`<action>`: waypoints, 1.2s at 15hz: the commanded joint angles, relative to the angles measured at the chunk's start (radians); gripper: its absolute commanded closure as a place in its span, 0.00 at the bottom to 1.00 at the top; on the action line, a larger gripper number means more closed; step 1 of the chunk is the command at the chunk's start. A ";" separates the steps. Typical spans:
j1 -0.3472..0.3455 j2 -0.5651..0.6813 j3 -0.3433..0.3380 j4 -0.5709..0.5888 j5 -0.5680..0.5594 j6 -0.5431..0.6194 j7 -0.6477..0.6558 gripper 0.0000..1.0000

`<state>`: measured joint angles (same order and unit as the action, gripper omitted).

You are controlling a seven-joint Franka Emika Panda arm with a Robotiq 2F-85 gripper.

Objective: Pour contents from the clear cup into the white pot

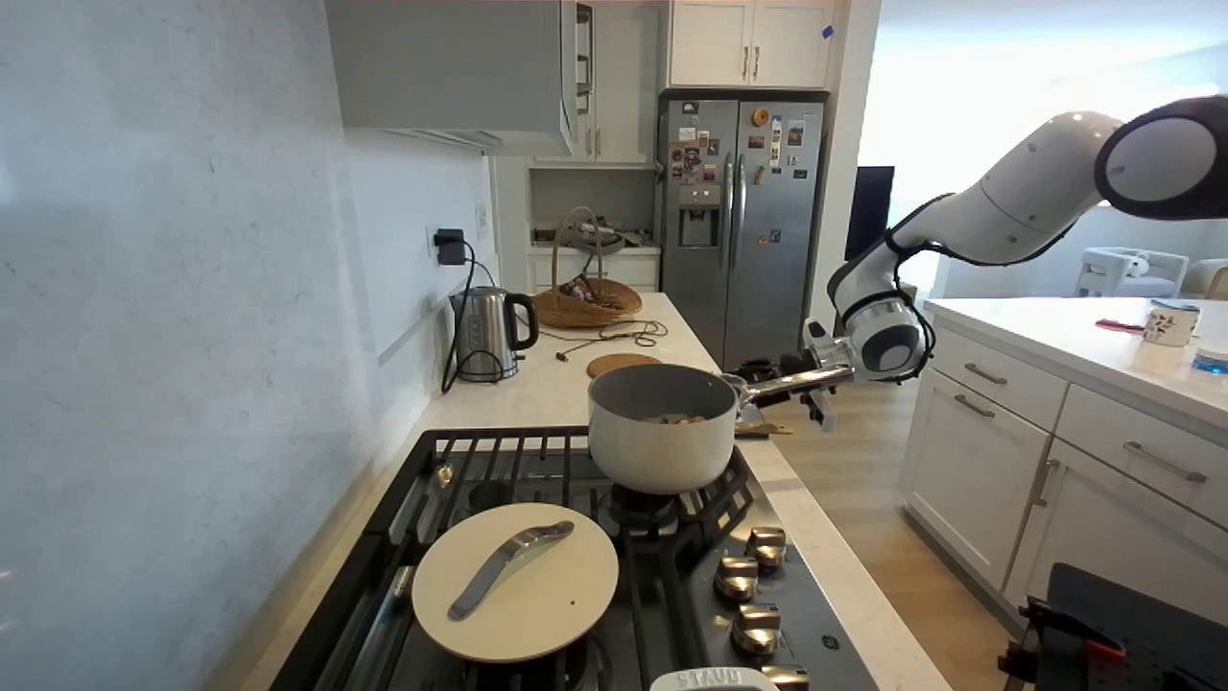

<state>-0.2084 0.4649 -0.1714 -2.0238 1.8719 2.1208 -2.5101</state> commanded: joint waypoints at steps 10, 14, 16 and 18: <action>0.047 -0.087 -0.012 0.029 -0.045 0.010 -0.022 0.00; 0.064 -0.149 -0.017 0.036 -0.139 0.060 -0.004 0.00; 0.075 -0.199 -0.017 0.045 -0.217 0.119 0.015 0.00; 0.084 -0.244 -0.010 0.060 -0.298 0.178 0.035 0.00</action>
<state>-0.1590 0.3053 -0.1729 -1.9655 1.6684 2.2102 -2.5077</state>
